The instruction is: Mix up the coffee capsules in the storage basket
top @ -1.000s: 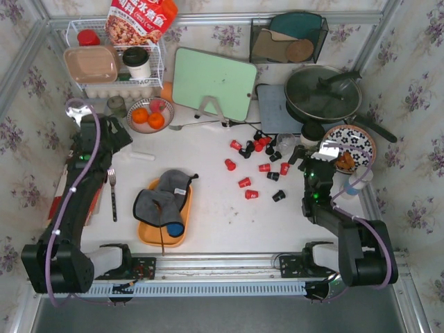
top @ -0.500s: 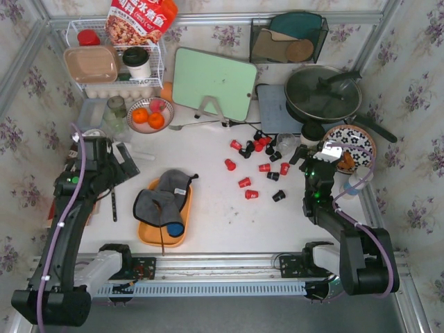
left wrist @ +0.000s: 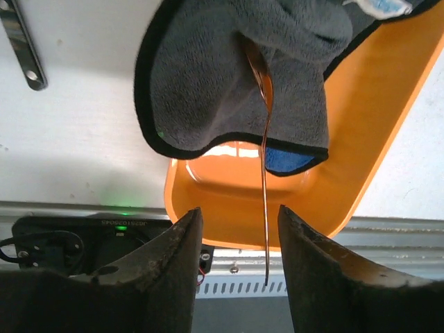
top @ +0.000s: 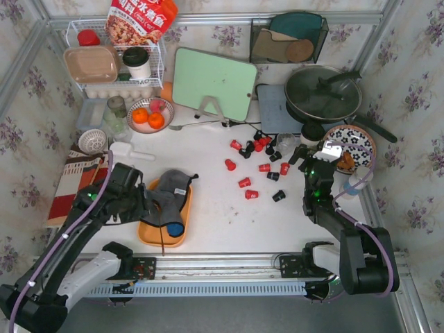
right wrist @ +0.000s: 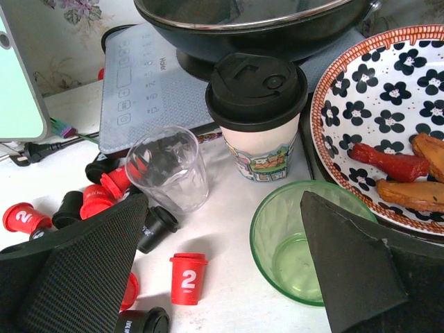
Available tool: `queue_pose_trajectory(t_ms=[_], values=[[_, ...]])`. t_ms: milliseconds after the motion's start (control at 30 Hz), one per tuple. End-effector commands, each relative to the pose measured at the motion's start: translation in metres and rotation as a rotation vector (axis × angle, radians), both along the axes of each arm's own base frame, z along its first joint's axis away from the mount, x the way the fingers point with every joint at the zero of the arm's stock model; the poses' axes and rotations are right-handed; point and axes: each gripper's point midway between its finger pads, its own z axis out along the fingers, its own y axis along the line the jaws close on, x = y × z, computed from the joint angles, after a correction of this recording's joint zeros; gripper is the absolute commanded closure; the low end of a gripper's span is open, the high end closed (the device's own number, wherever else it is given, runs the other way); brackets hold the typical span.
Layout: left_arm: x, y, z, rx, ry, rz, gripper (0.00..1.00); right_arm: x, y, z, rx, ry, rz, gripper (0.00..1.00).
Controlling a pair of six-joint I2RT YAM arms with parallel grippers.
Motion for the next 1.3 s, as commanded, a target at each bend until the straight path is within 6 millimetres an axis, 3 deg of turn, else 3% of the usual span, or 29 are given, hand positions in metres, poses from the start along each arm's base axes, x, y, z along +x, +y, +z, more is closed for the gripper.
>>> queue_pose_trajectory(t_ms=[0,100,367,600,867,1067,1267], values=[[-0.015,-0.007,-0.014,-0.013,0.075,0.025,0.51,0.002,0.002,0.006,0.017,-0.022,0.009,0.00],[-0.015,-0.018,-0.027,-0.034,0.087,0.007,0.57,0.003,0.004,0.006,0.020,-0.022,0.015,0.00],[-0.004,-0.039,-0.047,-0.031,0.062,-0.022,0.56,0.003,0.006,0.003,0.028,-0.014,0.026,0.00],[-0.007,-0.041,-0.064,-0.016,0.091,-0.010,0.62,0.004,0.007,-0.001,0.032,0.001,0.032,0.00],[-0.011,-0.038,-0.076,0.019,0.095,0.003,0.76,0.004,0.008,0.001,0.035,-0.003,0.032,0.00],[-0.009,-0.034,-0.072,0.066,0.061,-0.004,1.00,0.006,0.008,0.000,0.039,0.001,0.035,0.00],[-0.005,-0.036,-0.042,0.066,-0.012,-0.020,1.00,0.007,0.007,-0.004,0.041,0.025,0.029,0.00]])
